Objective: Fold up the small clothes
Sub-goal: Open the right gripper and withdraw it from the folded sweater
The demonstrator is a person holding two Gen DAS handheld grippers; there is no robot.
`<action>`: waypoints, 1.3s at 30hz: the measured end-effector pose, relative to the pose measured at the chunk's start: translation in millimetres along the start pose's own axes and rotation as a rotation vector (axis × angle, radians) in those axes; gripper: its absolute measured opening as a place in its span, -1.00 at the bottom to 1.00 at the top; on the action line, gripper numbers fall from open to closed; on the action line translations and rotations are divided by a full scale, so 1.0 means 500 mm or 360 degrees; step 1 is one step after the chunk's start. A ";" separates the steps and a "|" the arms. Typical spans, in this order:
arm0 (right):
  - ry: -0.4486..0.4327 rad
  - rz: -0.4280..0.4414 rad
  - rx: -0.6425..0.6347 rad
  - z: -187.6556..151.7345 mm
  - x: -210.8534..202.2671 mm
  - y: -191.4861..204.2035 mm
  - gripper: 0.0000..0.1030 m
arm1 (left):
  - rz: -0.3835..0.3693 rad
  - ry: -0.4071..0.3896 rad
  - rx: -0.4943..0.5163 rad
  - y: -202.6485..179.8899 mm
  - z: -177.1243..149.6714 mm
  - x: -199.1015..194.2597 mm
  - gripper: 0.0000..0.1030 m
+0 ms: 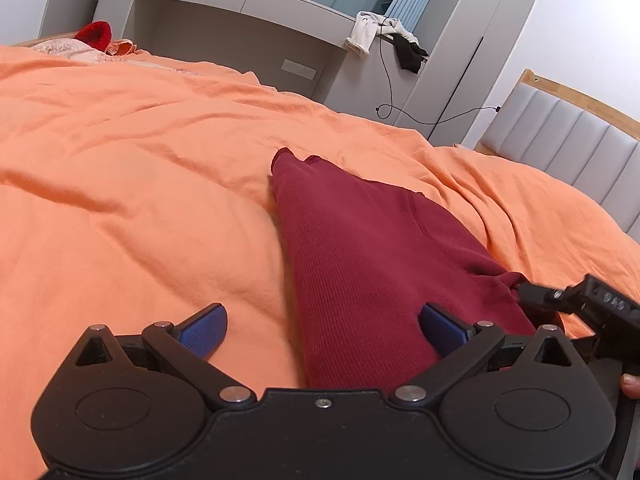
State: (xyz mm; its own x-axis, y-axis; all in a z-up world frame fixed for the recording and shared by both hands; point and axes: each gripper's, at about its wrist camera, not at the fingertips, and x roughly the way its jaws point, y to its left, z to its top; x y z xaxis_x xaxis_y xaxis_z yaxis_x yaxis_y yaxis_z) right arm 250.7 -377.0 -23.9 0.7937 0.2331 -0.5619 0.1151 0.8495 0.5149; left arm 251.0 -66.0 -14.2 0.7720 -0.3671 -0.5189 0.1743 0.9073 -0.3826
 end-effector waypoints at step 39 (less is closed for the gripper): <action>-0.0031 -0.0036 -0.0166 -0.015 0.020 0.010 0.99 | 0.0007 -0.0032 0.0051 -0.003 -0.007 0.001 0.99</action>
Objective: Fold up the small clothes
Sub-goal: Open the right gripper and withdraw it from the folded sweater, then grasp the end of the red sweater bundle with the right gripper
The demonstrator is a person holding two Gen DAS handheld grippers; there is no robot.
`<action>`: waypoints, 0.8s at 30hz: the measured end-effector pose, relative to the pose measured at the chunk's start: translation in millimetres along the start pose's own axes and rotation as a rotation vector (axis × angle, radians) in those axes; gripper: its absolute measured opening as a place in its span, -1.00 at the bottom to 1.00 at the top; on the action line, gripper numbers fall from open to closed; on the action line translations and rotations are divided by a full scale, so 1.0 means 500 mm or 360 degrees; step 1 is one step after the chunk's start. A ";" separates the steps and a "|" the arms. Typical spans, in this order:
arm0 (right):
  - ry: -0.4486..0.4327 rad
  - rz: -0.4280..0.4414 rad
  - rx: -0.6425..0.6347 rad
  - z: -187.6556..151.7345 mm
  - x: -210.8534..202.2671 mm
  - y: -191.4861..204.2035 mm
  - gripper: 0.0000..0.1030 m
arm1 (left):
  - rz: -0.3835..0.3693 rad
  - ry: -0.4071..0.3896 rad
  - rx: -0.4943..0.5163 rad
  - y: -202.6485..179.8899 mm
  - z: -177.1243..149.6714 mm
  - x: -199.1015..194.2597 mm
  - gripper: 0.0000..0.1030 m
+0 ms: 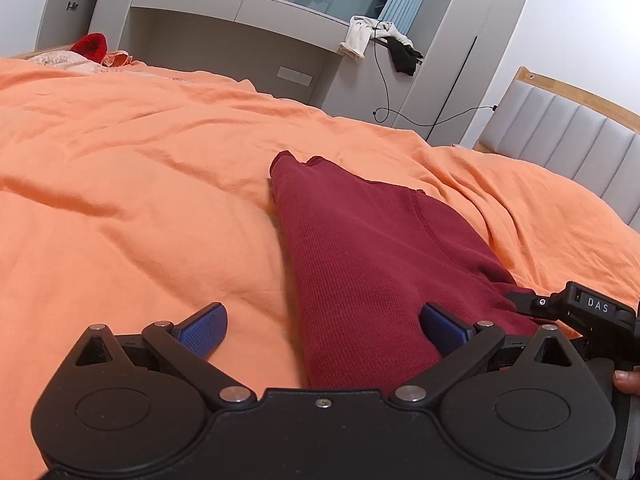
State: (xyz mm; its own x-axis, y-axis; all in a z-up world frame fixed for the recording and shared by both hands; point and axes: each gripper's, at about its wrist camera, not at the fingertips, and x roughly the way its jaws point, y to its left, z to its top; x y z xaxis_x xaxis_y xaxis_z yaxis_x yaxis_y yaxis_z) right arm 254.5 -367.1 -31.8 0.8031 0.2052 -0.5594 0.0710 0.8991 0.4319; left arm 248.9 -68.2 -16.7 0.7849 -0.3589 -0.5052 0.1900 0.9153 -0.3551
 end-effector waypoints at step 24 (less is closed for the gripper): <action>-0.0071 0.0156 0.0267 0.030 -0.039 -0.041 1.00 | -0.0001 -0.0001 -0.0002 0.000 -0.003 0.002 0.99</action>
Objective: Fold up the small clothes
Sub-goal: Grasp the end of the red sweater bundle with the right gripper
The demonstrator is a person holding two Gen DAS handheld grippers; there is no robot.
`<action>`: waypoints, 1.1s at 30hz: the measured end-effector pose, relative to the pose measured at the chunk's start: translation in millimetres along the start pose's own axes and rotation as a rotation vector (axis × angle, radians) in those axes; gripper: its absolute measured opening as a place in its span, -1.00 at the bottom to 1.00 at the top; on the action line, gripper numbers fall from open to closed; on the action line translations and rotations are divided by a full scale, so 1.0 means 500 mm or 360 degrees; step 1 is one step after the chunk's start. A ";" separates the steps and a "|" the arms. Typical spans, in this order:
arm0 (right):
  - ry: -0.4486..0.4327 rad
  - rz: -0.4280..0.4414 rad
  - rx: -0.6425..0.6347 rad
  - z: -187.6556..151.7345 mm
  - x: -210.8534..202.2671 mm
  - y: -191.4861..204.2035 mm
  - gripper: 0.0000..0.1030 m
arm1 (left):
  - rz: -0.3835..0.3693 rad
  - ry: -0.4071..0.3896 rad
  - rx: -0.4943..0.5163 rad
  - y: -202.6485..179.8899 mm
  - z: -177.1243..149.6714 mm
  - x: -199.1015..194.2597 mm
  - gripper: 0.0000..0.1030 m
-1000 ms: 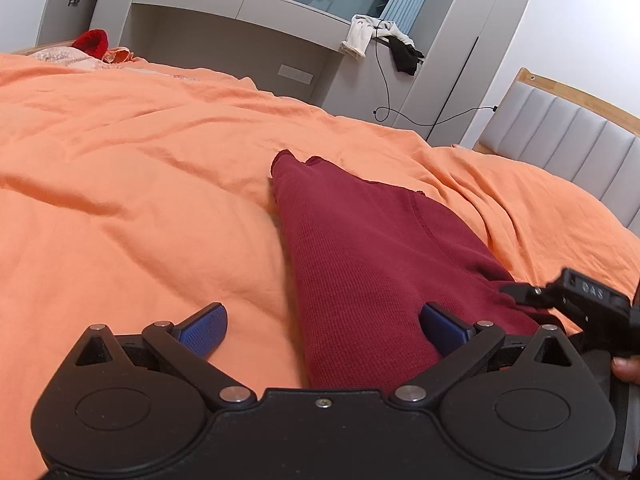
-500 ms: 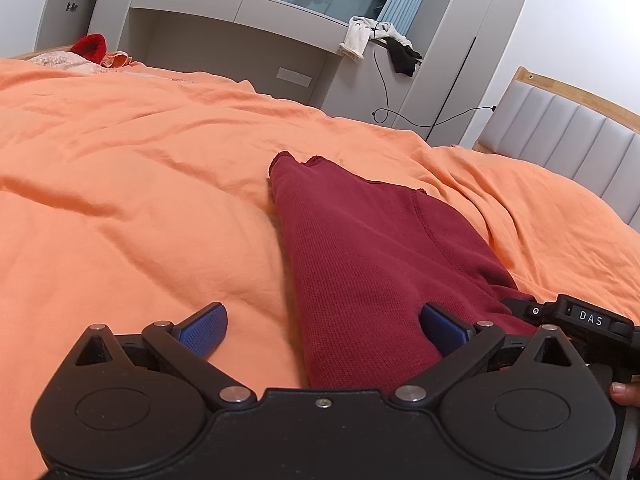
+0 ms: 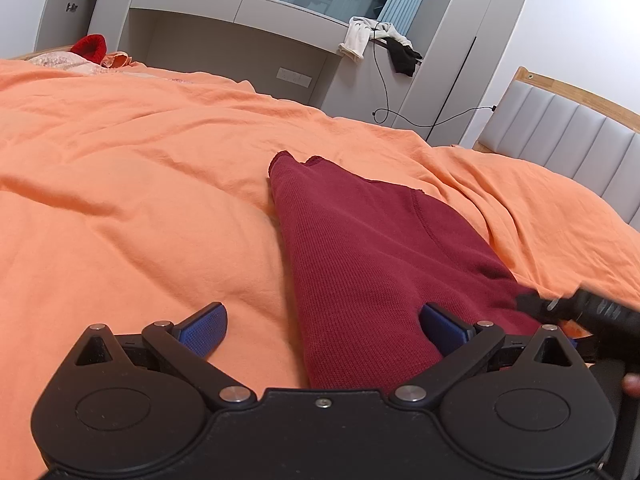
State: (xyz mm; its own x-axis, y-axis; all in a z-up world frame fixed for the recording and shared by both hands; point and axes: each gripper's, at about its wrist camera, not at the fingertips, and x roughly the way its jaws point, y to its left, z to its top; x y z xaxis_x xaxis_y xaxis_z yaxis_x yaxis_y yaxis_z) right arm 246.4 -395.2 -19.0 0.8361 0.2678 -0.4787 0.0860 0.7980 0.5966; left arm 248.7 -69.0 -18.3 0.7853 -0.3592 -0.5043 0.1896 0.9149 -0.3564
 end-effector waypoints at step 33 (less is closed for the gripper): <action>0.0002 0.0002 -0.0312 -0.016 0.084 0.061 -0.02 | -0.0044 -0.0048 -0.0027 0.010 0.021 -0.015 0.99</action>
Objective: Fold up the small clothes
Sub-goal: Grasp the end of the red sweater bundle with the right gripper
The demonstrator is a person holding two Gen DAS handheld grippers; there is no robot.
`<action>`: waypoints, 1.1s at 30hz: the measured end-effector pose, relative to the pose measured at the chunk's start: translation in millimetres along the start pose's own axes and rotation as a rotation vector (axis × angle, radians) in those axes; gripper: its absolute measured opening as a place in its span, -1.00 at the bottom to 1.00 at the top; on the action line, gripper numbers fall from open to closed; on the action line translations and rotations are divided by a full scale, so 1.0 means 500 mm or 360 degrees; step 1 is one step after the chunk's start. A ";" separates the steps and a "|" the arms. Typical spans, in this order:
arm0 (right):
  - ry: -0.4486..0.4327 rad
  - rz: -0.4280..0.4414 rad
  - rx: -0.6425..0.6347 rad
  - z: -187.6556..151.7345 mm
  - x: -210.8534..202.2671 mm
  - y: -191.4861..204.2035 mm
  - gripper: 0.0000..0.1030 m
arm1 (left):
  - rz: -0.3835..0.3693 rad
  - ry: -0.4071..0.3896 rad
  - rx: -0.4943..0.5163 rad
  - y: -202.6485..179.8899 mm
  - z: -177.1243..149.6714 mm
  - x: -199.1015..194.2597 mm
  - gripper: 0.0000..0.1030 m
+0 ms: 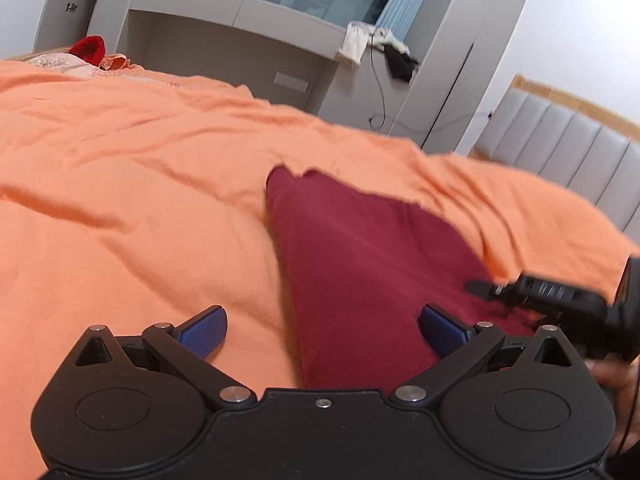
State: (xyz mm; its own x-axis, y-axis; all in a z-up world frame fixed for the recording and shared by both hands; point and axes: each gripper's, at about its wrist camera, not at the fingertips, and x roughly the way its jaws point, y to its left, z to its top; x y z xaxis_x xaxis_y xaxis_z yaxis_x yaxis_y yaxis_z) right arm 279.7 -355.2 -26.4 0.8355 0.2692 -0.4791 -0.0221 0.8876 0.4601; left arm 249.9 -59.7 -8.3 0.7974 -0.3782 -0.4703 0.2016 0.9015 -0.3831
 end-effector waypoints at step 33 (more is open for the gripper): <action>-0.0168 -0.0072 -0.0324 -0.018 -0.032 0.065 -0.47 | -0.0275 0.0361 -0.0013 -0.002 0.059 0.111 0.50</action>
State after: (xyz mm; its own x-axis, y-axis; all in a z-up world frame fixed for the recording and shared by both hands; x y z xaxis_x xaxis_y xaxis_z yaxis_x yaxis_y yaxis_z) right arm 260.6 -327.4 -10.3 0.8907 0.1965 -0.4100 -0.0848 0.9578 0.2748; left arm 310.8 -75.7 -10.6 0.6037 -0.5644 -0.5630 0.3183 0.8182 -0.4788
